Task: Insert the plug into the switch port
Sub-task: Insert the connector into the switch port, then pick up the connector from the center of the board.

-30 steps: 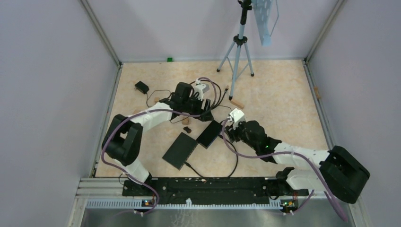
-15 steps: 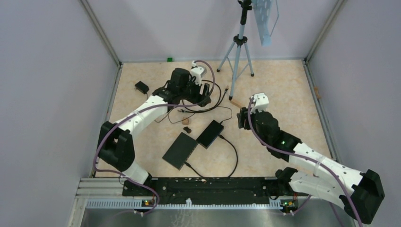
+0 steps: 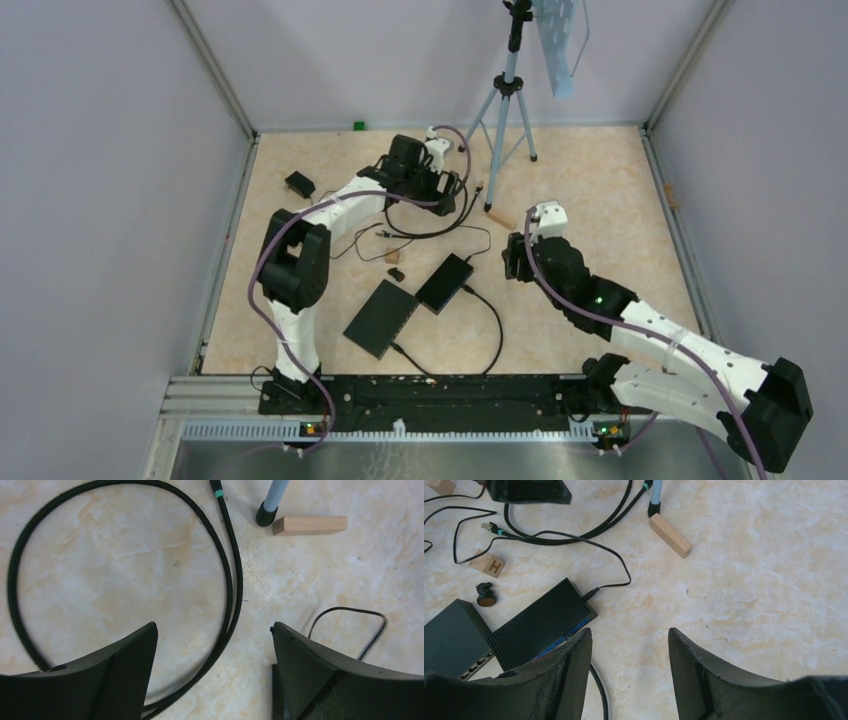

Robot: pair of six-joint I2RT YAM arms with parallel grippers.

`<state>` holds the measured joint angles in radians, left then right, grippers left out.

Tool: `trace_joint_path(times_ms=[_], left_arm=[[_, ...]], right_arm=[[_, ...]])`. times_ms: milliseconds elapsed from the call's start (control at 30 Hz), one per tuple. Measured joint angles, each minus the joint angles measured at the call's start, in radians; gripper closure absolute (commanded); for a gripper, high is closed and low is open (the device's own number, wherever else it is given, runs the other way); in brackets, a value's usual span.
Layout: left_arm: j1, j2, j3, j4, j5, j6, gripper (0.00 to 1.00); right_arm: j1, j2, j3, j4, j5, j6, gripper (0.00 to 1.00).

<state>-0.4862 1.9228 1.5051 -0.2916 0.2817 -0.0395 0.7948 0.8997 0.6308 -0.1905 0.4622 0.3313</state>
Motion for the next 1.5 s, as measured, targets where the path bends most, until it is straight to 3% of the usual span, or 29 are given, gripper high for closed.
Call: trace_joint_path(times_ms=[200,633,833,933,967,1133,1233,1300,1400,1500], left_arm=[[-0.019,0.111,-0.006,0.034,0.037,0.138,0.1],[-0.133,0.208,0.008,0.055,-0.103,0.363,0.17],[-0.138,0.28,0.14,-0.021,-0.177,0.355,0.43],[-0.137,0.293,0.159,-0.033,-0.185,0.344,0.46],[-0.137,0.293,0.159,-0.035,-0.185,0.343,0.46],[-0.129,0.292,0.153,-0.03,-0.162,0.325,0.25],[-0.116,0.29,0.137,-0.013,-0.117,0.311,0.22],[-0.105,0.287,0.125,-0.004,-0.086,0.302,0.27],[-0.103,0.286,0.121,-0.003,-0.065,0.313,0.48],[-0.103,0.283,0.112,0.006,-0.054,0.324,0.62]], right_arm=[[0.0,-0.049,-0.041,-0.008,-0.014,0.014,0.45],[-0.001,-0.107,-0.108,-0.011,-0.043,0.014,0.47],[-0.001,-0.106,-0.108,-0.003,-0.055,0.014,0.47],[-0.001,-0.101,-0.108,0.005,-0.06,0.014,0.47],[-0.001,-0.1,-0.108,0.007,-0.06,0.014,0.47],[-0.001,-0.089,-0.108,0.012,-0.064,0.014,0.48],[-0.001,-0.079,-0.108,0.019,-0.066,0.013,0.48],[-0.001,-0.071,-0.108,0.023,-0.068,0.013,0.48],[-0.001,-0.059,-0.108,0.027,-0.072,0.013,0.48],[-0.001,-0.048,-0.107,0.03,-0.074,0.013,0.48]])
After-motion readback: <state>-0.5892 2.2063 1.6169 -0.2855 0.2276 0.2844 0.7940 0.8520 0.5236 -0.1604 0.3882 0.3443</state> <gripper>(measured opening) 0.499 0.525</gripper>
